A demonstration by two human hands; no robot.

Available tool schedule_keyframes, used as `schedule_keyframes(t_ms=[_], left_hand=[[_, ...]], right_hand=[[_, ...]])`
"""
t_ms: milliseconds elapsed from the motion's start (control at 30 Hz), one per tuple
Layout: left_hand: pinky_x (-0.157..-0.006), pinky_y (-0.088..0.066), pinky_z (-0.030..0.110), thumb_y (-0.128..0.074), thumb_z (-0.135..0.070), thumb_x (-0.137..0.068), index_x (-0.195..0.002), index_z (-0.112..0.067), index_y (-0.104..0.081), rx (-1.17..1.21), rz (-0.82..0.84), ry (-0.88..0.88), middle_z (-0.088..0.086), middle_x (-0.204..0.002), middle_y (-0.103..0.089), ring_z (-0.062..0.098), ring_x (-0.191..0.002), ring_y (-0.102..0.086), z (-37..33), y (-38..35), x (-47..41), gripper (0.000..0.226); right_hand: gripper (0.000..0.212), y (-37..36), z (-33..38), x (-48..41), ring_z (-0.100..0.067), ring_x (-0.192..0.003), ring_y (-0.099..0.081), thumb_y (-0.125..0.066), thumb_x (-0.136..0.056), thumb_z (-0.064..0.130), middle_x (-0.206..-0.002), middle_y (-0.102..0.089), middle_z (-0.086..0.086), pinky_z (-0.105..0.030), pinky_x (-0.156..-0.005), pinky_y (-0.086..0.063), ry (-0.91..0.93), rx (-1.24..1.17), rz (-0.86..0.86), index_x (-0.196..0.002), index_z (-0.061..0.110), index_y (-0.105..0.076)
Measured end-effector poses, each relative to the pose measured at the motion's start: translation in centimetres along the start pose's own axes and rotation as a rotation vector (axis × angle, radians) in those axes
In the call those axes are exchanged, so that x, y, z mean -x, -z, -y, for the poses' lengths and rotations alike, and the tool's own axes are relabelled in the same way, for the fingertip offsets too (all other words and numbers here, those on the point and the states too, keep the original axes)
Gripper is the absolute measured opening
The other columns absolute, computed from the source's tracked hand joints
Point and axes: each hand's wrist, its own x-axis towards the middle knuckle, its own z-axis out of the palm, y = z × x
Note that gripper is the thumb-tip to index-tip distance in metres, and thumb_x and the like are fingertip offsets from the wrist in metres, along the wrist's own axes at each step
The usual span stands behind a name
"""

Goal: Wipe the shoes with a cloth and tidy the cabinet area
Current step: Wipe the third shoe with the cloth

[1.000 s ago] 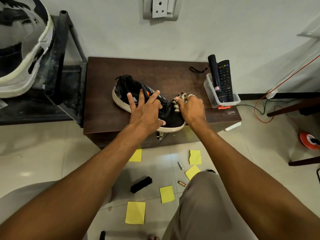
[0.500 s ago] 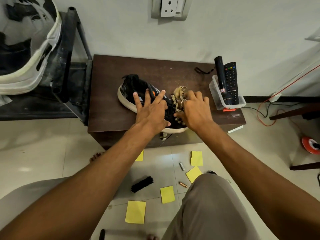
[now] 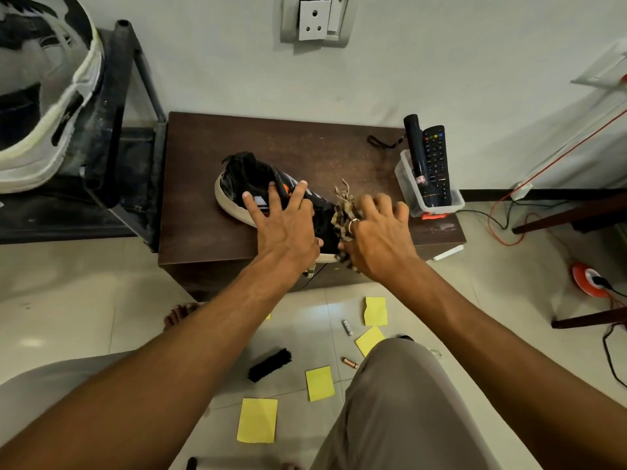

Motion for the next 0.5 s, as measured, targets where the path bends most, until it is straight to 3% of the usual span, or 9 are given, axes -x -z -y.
schedule_keyframes(t_ms=[133,333,433,500], left_hand=[[-0.113,0.007,0.076,-0.074,-0.053,-0.085,-0.133,-0.028,-0.055,0.018,0.047,-0.034,-0.008,-0.169,-0.006,0.039,-0.155,0.002,0.4,0.2,-0.3,0.057],[-0.113,0.011,0.075,-0.076,-0.049,-0.084,-0.131,-0.027,-0.055,0.04,0.073,-0.047,-0.008,-0.169,-0.006,0.04,-0.155,0.005,0.6,0.4,-0.4,0.056],[-0.112,0.009,0.076,-0.076,-0.047,-0.085,-0.131,-0.027,-0.054,0.005,0.058,-0.031,-0.008,-0.169,-0.007,0.04,-0.155,0.003,0.3,0.3,-0.2,0.054],[-0.112,0.006,0.078,-0.076,-0.041,-0.085,-0.13,-0.028,-0.054,-0.016,0.039,-0.024,-0.008,-0.169,-0.008,0.04,-0.155,0.001,0.1,0.3,-0.1,0.052]], right_hand=[[0.046,-0.7,0.0,0.5,-0.027,-0.122,-0.037,-0.055,-0.098,0.051,-0.14,-0.038,-0.005,-0.042,-0.097,-0.034,0.059,-0.055,-0.004,-0.131,0.019,-0.062],[0.037,-1.6,1.6,-1.1,-0.026,-0.114,-0.044,-0.058,-0.099,0.033,-0.132,-0.046,-0.01,-0.04,-0.095,-0.047,-0.055,-0.316,-0.037,-0.127,0.01,-0.066],[0.04,-0.9,1.9,-1.7,-0.028,-0.114,-0.051,-0.064,-0.094,0.029,-0.13,-0.048,-0.012,-0.042,-0.093,-0.052,-0.075,-0.398,0.049,-0.127,0.006,-0.063],[0.034,0.2,1.6,-2.3,-0.029,-0.099,-0.058,-0.063,-0.091,0.029,-0.114,-0.054,-0.01,-0.036,-0.079,-0.051,-0.068,-0.454,0.167,-0.116,0.005,-0.066]])
